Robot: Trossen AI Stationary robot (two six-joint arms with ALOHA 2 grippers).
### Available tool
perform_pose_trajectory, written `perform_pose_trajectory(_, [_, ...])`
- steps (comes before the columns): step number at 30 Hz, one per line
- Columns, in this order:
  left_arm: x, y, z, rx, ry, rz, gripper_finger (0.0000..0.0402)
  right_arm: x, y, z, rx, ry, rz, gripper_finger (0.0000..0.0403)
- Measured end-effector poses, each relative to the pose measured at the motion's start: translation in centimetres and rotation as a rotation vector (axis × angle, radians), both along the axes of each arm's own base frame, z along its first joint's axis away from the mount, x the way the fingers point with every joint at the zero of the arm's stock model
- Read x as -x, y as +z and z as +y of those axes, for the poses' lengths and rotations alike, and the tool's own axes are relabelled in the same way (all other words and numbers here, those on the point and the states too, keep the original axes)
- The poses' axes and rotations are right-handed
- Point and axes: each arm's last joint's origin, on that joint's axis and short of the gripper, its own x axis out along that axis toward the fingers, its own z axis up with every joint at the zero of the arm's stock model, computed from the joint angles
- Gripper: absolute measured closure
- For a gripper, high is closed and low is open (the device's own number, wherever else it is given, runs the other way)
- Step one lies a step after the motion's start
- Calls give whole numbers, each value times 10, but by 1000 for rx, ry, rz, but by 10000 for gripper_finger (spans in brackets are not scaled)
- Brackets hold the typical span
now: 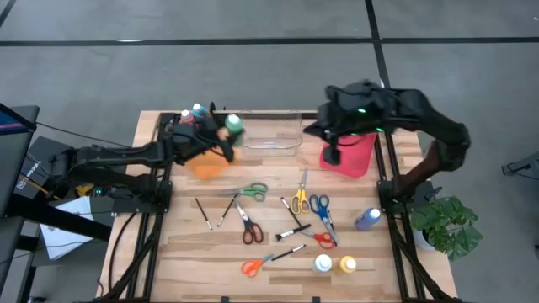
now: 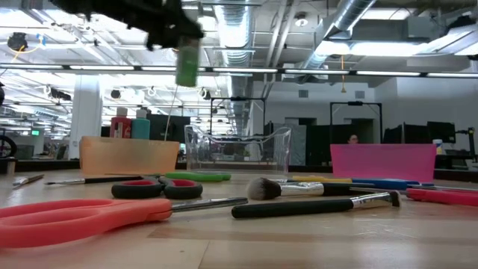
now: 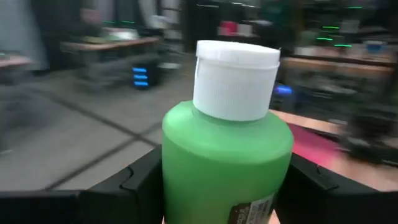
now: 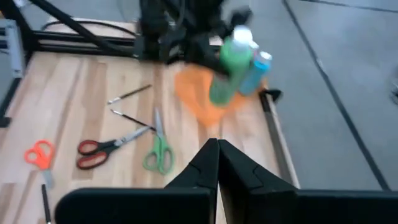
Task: Pick & Place Paint Supplies
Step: Put the green paint bottle into the orange bin
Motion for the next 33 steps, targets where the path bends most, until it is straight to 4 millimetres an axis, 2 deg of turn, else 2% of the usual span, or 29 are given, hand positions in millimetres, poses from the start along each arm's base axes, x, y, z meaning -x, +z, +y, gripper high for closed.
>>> perform_pose_trajectory(6, [45,-30,15,1,213,-64,179,43,-17,9,-12,-131,-27,403])
perform_pose_trajectory(13, [66,-62,23,-2,510,-59,179,64,-47,15,-95,-182,-140,403])
perform_pose_trajectory(18, [63,-76,25,18,548,-21,179,69,-60,15,-130,-203,-159,403])
perform_pose_trajectory(24, [50,-99,33,84,615,29,179,68,-64,15,-134,-205,-173,403])
perform_pose_trajectory(28, [42,-113,38,94,686,-18,179,68,-64,15,-140,-208,-175,403])
perform_pose_trajectory(33, [32,-127,43,80,684,-94,179,68,-64,15,-150,-214,-178,403])
